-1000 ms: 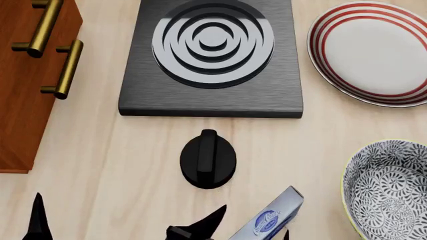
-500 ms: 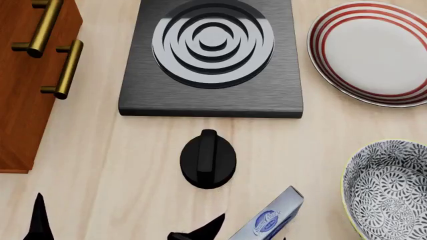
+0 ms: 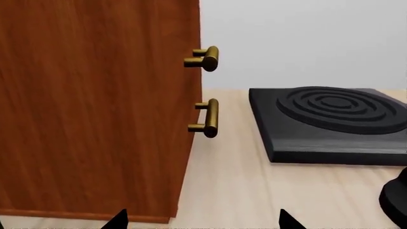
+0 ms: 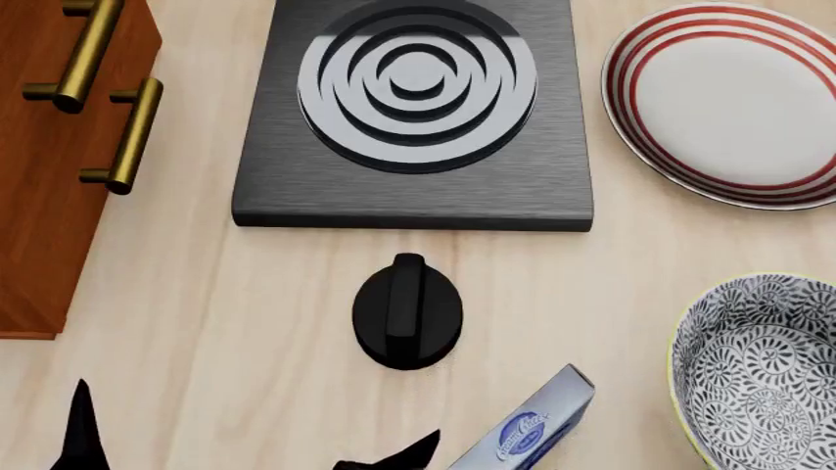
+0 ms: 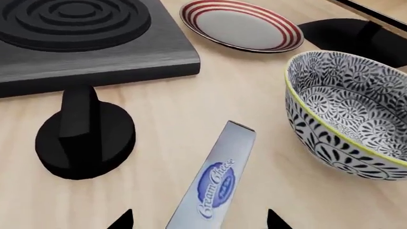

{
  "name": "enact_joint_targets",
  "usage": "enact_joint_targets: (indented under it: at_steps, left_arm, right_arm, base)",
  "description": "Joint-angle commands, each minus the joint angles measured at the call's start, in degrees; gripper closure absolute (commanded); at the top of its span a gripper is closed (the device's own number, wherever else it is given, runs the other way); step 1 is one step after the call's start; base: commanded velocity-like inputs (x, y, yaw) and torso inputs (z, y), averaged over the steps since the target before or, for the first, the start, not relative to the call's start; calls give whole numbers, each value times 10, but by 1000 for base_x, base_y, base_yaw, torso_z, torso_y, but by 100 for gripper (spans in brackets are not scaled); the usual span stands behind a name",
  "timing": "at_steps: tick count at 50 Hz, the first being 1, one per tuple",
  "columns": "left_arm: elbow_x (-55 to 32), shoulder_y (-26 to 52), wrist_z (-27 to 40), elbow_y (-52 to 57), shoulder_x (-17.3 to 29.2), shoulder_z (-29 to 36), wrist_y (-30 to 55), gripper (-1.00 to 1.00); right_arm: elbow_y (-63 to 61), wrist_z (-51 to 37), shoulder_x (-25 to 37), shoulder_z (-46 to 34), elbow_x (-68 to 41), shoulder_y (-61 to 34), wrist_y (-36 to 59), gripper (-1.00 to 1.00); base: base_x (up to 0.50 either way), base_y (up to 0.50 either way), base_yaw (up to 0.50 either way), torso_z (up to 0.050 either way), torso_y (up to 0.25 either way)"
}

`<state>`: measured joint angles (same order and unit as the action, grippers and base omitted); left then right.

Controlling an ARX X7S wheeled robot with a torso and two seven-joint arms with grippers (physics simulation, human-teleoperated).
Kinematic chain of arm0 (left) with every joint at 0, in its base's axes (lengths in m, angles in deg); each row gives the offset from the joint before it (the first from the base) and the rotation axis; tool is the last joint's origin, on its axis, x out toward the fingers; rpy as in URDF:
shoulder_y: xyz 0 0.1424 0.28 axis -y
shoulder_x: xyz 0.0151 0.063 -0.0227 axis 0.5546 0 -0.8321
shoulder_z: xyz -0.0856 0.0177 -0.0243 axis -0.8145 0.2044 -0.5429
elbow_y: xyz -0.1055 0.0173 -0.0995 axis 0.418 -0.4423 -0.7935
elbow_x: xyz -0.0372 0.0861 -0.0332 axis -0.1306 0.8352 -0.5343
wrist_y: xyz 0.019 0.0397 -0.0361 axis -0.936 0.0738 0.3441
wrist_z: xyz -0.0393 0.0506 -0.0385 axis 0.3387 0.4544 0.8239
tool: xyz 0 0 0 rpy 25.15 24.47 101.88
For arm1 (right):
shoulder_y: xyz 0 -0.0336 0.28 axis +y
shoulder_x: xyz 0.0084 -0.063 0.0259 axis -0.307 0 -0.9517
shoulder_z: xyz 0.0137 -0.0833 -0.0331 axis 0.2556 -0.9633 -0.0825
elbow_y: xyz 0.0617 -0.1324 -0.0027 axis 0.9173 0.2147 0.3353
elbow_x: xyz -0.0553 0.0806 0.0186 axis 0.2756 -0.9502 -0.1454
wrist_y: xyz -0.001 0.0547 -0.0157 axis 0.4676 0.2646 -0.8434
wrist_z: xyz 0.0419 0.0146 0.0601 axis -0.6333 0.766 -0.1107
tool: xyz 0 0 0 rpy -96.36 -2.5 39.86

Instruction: Pick up the cream cheese and put it in the bowl.

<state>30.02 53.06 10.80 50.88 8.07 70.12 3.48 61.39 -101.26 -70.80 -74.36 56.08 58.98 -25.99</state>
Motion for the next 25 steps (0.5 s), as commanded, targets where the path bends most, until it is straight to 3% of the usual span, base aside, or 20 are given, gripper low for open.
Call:
enact_joint_targets:
  at_steps: [1,25]
  left_arm:
    - [-3,0,0,-1,2,2,0,-100]
    - [0,3,5,-8,3,7,0,-100]
  right_arm:
    - [27,4,0,3,-17,-6,-4,-100]
    - [101,25,-4,20,-72,-30,-6,-100]
  base:
    - [0,0,0,0,0]
    - [0,0,0,0,0]
